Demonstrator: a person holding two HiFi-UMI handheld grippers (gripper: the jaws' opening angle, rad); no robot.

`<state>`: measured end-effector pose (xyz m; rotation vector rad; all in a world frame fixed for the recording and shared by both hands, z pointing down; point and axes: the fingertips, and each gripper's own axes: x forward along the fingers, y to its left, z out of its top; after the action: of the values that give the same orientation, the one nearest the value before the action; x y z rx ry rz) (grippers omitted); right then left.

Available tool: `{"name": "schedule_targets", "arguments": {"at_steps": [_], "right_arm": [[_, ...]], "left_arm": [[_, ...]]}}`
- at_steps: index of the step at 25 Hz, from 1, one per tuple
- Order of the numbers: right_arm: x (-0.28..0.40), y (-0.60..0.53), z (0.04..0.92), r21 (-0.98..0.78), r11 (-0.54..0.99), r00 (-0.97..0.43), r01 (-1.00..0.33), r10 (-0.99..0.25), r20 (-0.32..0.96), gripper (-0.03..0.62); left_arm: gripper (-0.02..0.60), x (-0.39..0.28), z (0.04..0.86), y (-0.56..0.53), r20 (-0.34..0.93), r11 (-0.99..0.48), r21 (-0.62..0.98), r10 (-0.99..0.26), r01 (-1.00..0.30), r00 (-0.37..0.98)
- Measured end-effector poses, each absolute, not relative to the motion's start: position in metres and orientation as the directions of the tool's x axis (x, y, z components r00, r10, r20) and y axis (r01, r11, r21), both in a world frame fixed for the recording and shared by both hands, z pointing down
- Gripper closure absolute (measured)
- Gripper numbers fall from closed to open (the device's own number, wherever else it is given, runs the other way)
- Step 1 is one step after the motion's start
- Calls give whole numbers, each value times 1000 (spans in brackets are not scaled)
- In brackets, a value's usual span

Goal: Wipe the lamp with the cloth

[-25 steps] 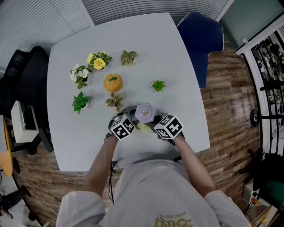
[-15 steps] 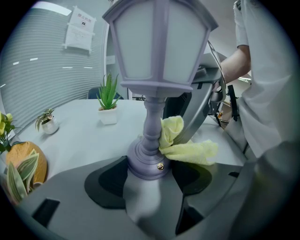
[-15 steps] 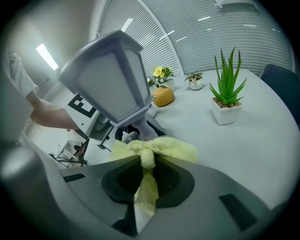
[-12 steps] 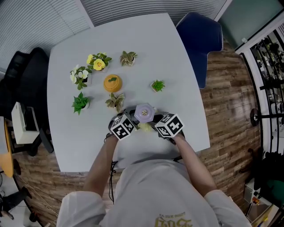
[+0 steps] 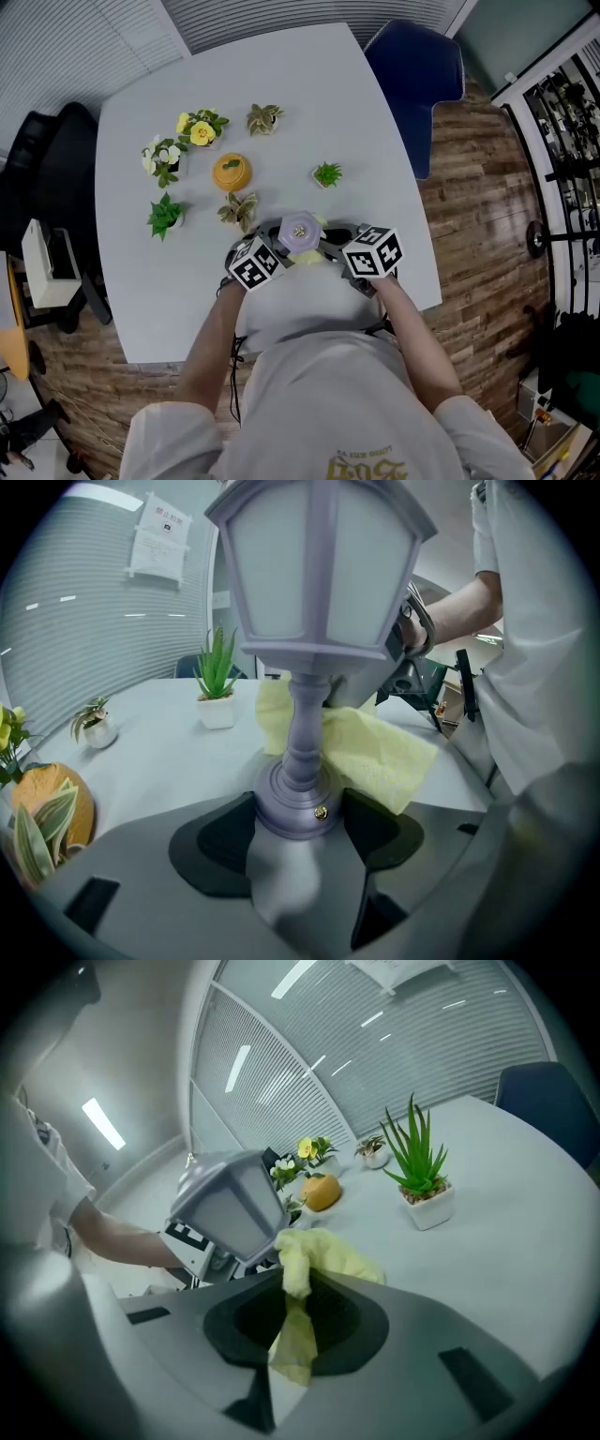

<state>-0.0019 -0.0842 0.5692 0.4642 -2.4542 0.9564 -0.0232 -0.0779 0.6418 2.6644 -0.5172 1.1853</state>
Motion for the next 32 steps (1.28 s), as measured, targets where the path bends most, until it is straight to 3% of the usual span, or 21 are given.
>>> {"name": "schedule_targets", "arguments": {"at_steps": [6,15,22,32], "right_arm": [[-5,-81,556,-565,725,-878,-394,-114,466,537],[-8,-86,562,-630,668,-893,-395,-120,433,536],[-4,-85,603,-529,704,-784,-474,-64,618,536],[-4,-96,608,-485,712,-749,-507,-86,657,537]], "left_arm": [[278,-23,641,-79,746,-923,22,-241,-385,620],[278,-22,641,-78,747,-923,23,-240,-384,621],[278,-22,642,-79,745,-923,22,-241,-385,622],[278,-23,642,-79,745,-923,23,-241,-384,622]]}}
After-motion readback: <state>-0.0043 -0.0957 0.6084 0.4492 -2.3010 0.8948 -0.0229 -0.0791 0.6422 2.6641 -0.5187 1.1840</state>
